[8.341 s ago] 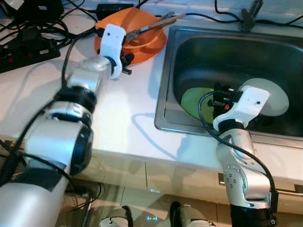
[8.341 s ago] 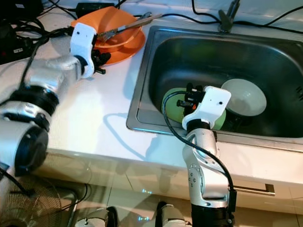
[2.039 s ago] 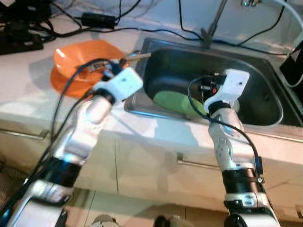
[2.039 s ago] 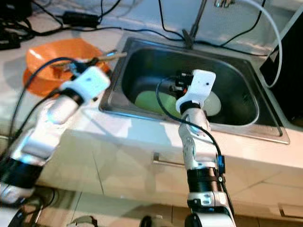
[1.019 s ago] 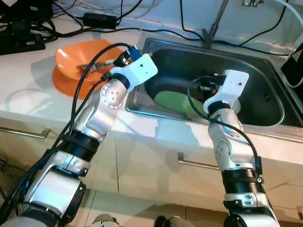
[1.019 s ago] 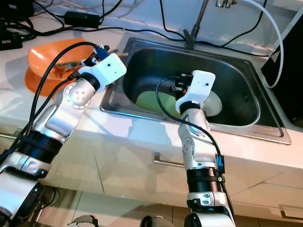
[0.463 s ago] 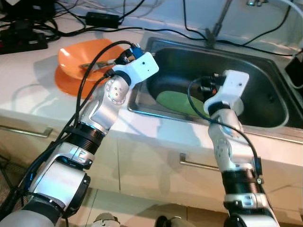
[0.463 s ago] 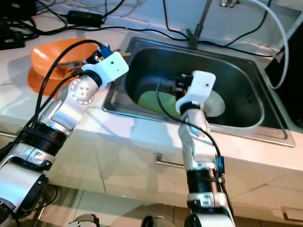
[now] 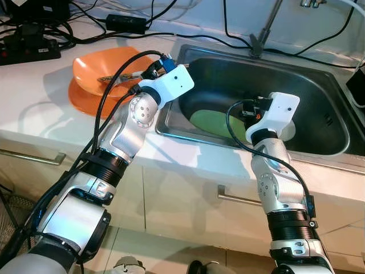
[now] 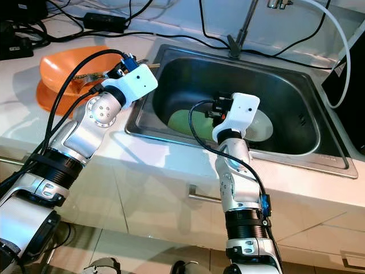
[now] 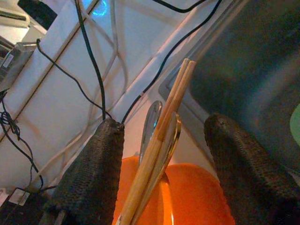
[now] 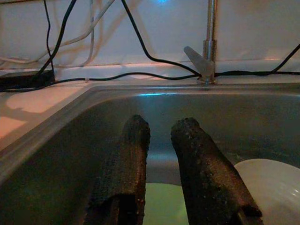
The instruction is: Kitchen organization
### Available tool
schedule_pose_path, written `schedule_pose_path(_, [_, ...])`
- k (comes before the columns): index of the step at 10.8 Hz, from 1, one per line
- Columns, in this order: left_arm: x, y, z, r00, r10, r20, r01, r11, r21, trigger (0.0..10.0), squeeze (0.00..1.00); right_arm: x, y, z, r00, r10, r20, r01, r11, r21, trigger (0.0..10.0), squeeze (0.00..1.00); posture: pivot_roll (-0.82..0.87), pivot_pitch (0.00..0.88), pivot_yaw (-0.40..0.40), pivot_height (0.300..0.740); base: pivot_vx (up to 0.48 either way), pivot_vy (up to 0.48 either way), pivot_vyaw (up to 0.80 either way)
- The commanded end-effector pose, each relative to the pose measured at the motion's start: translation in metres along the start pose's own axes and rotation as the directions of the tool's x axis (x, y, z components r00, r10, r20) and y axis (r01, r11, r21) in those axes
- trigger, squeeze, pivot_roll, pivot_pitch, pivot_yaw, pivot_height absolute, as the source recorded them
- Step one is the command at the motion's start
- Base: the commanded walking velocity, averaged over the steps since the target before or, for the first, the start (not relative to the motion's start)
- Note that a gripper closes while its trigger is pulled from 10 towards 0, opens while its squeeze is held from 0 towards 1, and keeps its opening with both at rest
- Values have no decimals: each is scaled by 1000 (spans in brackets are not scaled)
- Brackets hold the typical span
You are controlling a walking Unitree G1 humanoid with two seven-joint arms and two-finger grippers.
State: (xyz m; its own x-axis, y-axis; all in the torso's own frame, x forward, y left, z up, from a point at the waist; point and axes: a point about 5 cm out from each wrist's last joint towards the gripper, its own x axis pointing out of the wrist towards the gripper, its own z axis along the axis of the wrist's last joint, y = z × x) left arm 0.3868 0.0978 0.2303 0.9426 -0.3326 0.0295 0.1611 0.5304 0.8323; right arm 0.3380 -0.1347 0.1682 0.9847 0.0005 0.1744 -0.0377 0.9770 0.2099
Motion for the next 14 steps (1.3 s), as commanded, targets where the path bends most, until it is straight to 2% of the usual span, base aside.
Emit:
schedule_pose_path(1, [1,-6,2,999,-32,12,32,999,9,7608,0,-2,-4,-3,1000,-8,-4,8,1000,-12,10000,0,8,95,-101,740,0,0,0])
schedule_pose_path(2, [1,-7,1,999,-40,7,40,999,16,8000,0,-2,-4,-3,1000,-8,-3,8,1000,-12,10000,0,7,94,-97,740,0,0,0])
schedule_pose_path(3, [1,-9,1,999,-45,2,45,999,24,6824,0,-2,-3,-3,1000,-8,-3,8,1000,-12,10000,0,5,91,-95,740,0,0,0])
schedule_pose_path(4, [1,-9,1,999,-45,1,45,999,26,3137,0,-2,-4,-3,1000,-9,-3,9,1000,-12,10000,0,5,91,-95,740,0,0,0])
schedule_pose_path(5, [2,-9,1,999,-44,0,44,999,26,980,0,-2,-4,-3,1000,-10,-3,10,1000,-12,10000,0,5,91,-95,740,0,0,0])
schedule_pose_path(6, [2,-8,0,999,-42,-4,42,999,32,0,0,-2,-4,-3,1000,-11,-4,11,1000,-14,10000,0,7,84,-95,740,0,0,0])
schedule_pose_path(14, [9,4,6,1000,31,5,-31,997,65,0,0,-3,-5,-7,1000,-20,-17,20,1000,-7,10000,0,6,83,-93,740,0,0,0])
